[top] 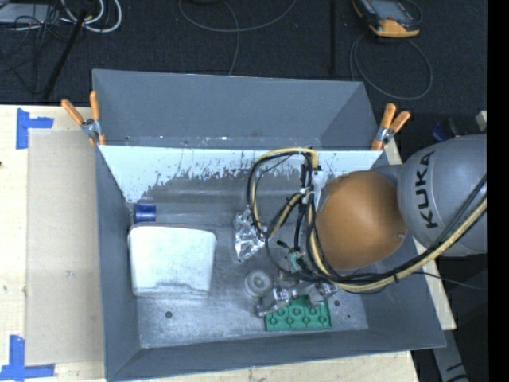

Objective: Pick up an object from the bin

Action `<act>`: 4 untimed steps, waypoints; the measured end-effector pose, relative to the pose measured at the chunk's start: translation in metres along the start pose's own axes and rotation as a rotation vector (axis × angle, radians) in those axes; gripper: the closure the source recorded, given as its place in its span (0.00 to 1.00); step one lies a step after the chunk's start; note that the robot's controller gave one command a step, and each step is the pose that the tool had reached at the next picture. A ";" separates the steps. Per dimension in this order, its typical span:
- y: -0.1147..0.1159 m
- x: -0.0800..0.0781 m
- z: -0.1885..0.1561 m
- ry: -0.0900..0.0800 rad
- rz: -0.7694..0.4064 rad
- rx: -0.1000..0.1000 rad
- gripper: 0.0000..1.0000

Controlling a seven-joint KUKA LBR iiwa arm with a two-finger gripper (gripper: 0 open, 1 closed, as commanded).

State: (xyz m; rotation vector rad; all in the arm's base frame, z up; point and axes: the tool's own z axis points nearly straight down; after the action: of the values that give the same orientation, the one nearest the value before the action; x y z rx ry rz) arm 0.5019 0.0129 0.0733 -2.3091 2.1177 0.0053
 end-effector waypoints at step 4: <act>-0.018 0.071 -0.002 0.000 0.090 0.001 1.00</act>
Offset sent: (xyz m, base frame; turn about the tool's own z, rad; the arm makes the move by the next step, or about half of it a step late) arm 0.0015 -0.0231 -0.0028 0.0264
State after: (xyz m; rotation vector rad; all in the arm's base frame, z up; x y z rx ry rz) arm 0.5259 -0.0563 0.0746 -2.2110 2.2189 0.0047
